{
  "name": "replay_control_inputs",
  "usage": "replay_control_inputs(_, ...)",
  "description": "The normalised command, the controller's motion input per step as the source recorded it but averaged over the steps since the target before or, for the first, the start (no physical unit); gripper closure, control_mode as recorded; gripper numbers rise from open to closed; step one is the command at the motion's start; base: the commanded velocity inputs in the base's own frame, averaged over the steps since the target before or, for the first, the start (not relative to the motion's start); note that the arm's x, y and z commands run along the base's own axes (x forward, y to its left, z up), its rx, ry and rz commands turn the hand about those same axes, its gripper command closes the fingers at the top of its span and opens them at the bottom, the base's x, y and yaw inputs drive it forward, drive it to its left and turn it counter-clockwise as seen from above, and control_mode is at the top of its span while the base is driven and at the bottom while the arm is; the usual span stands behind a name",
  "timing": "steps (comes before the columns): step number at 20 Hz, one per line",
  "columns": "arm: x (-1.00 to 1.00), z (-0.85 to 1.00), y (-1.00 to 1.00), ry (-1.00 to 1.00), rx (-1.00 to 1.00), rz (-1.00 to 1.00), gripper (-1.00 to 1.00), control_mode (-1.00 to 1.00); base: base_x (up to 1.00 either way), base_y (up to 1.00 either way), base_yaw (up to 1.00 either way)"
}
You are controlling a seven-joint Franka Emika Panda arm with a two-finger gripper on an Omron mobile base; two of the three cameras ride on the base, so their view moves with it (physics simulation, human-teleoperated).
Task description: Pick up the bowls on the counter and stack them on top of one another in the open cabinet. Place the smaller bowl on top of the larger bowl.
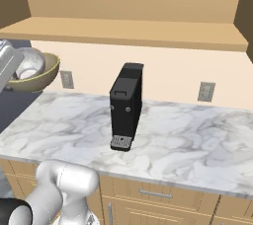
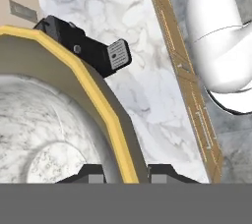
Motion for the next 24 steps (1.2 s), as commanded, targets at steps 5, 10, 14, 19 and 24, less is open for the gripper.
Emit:
replay_control_inputs(5,-0.02,0.77,-0.28,-0.05,0.00,0.00,1.00,-1.00,0.00,0.00,0.00)
replay_control_inputs(10,0.34,0.51,-0.38,-0.03,0.00,0.00,1.00,-1.00,0.00,0.00,0.00)
replay_control_inputs(14,0.71,0.13,-0.40,-0.03,0.00,0.00,1.00,-1.00,0.00,0.00,0.00)
replay_control_inputs(19,0.70,0.11,-0.41,-0.03,0.00,0.00,1.00,-1.00,0.00,0.00,0.00)
replay_control_inputs(24,0.33,0.41,-0.33,-0.08,-0.01,0.00,1.00,-1.00,0.00,0.00,0.00)
